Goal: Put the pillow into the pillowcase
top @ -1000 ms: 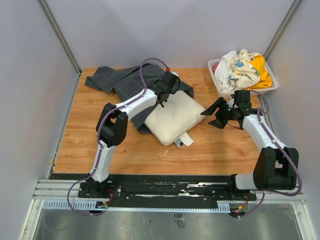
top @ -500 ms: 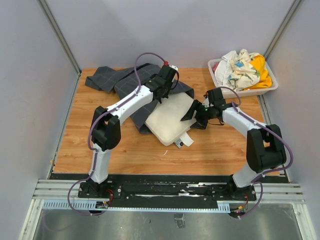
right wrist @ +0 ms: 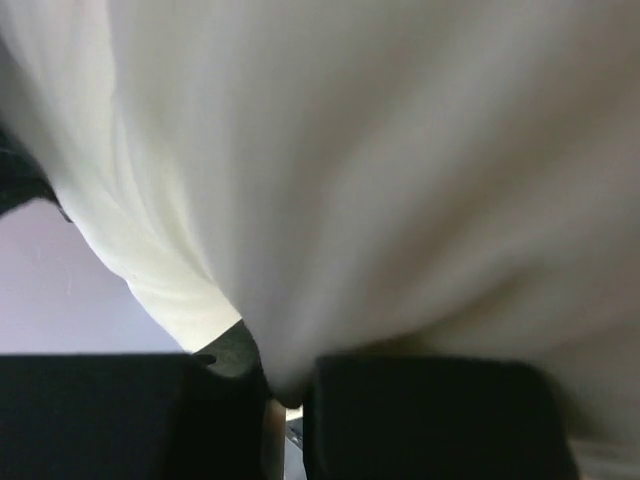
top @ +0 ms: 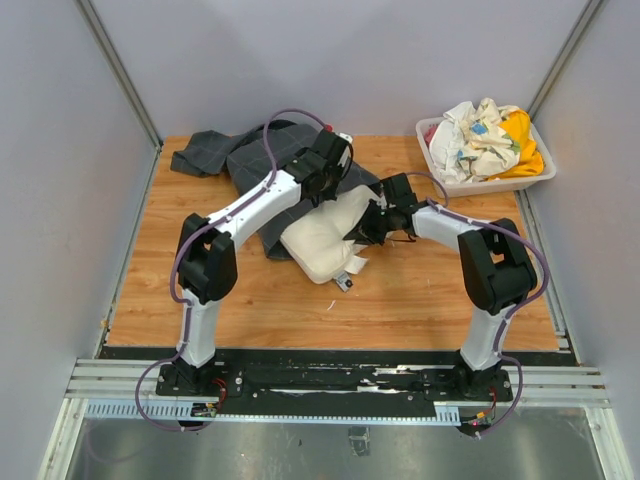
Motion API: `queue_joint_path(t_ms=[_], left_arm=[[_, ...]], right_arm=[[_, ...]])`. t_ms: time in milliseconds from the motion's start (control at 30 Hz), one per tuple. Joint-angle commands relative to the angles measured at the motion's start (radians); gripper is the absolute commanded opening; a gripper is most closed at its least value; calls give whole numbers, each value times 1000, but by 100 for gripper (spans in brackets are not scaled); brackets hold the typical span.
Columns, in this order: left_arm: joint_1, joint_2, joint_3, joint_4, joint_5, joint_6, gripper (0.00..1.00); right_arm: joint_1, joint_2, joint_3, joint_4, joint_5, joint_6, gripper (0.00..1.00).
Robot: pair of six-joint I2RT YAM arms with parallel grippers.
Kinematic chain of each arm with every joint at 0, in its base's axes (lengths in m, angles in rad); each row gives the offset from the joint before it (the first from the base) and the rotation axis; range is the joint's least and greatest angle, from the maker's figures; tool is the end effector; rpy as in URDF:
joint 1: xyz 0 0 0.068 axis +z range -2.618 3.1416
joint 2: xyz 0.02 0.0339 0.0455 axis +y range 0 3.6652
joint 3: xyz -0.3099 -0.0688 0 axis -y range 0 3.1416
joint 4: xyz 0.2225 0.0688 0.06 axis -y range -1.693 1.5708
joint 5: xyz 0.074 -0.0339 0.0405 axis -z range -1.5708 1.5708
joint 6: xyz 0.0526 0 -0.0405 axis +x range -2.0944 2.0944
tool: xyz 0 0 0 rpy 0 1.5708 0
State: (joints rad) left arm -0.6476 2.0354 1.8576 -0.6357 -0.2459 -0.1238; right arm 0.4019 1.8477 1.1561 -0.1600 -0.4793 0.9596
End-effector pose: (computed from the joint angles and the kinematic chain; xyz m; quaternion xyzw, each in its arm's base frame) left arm 0.3860 -0.2759 0.3194 0.1950 0.9024 -0.0324 0.3828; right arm 0.3530 0.1764 0.2251 0.1700 0.8972 0.3878 0.1258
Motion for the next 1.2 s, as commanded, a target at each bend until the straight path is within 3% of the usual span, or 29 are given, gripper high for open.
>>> queue_joint_path(t_ms=[0, 533, 900, 1167], left_arm=[[-20, -30, 94, -76, 174, -77, 0], [-66, -247, 197, -184, 426, -294, 0], [-129, -348, 169, -139, 514, -389, 0], [-136, -377, 162, -93, 584, -443, 0]], right_arm=[[26, 39, 42, 203, 37, 51, 1], [-32, -226, 127, 207, 10, 46, 1], [0, -149, 88, 270, 48, 43, 1], [43, 8, 136, 265, 49, 48, 1]])
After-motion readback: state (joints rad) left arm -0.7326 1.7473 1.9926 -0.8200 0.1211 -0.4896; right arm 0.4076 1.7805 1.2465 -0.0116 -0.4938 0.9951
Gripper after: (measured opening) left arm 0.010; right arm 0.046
